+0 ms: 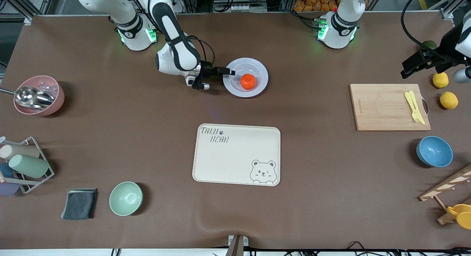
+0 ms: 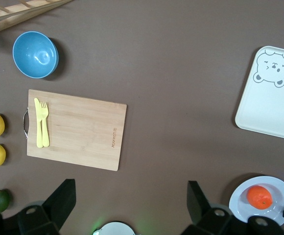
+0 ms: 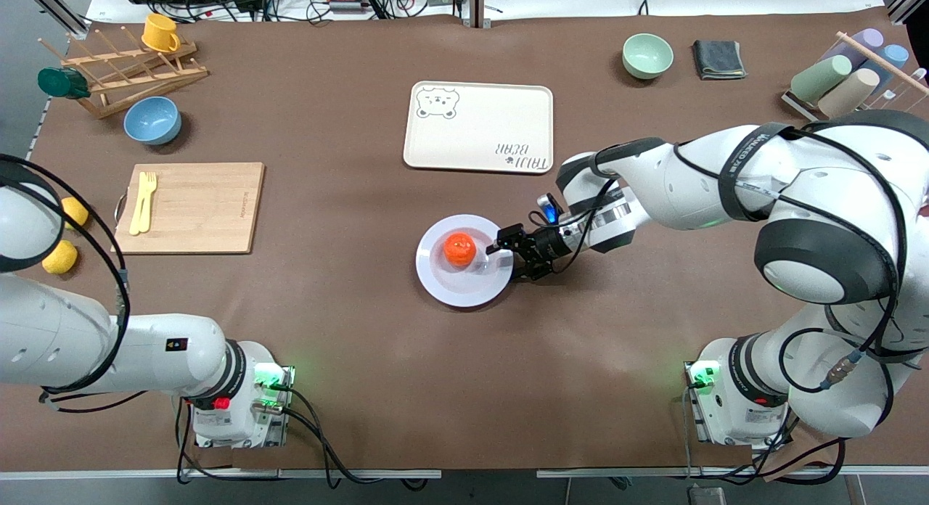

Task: Place orange and plate with both arms
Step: 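Grasp the plate rim with the right gripper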

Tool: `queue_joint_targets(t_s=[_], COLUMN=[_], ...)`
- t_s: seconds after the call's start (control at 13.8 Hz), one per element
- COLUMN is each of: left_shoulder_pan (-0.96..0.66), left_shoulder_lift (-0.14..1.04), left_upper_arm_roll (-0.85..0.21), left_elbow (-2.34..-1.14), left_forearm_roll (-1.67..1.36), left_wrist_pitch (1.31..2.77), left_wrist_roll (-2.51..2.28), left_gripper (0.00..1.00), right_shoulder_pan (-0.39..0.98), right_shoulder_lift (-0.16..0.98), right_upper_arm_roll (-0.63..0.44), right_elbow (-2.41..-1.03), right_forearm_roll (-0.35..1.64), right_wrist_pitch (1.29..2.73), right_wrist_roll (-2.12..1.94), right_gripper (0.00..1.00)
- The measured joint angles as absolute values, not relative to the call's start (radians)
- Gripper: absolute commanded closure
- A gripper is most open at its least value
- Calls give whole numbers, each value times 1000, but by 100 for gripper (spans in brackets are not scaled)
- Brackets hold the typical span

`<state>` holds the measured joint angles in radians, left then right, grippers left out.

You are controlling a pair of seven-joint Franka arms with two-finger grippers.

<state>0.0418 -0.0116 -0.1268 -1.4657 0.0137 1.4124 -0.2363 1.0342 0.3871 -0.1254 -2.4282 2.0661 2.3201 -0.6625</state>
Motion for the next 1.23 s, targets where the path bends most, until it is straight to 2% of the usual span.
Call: queue_joint_targets(t_s=[0.22, 0.29, 0.36, 0.43, 0.51, 0.8, 1.23], left_shoulder_pan=[44, 43, 42, 42, 42, 42, 42], left_shoulder_lift=[-12, -12, -12, -13, -13, -12, -8], left_upper_arm_roll=[-128, -134, -148, -161, -170, -173, -173], left_elbow=[-1466, -1465, -1464, -1464, -1464, -1464, -1468], left_forearm_roll=[40, 64, 78, 82, 86, 86, 57], left_wrist_pitch=[1414, 1414, 1414, 1414, 1414, 1430, 1479], left_wrist_roll=[-236, -236, -236, -236, -236, -236, -236], left_gripper=[0, 0, 0, 0, 0, 0, 0], right_shoulder_pan=[1063, 1067, 1069, 1069, 1070, 1120, 1137], right_shoulder_lift=[404, 410, 414, 418, 420, 420, 418], right_upper_arm_roll=[-125, -125, -125, -125, -125, -124, -127], right_elbow=[-2404, -2398, -2394, -2391, -2390, -2365, -2326], right_forearm_roll=[2099, 2101, 2101, 2101, 2101, 2109, 2159], right_wrist_pitch=[2335, 2338, 2341, 2344, 2353, 2480, 2501], right_wrist_roll=[-662, -662, -662, -662, -662, -662, -659], right_gripper=[0, 15, 54, 88, 100, 100, 100])
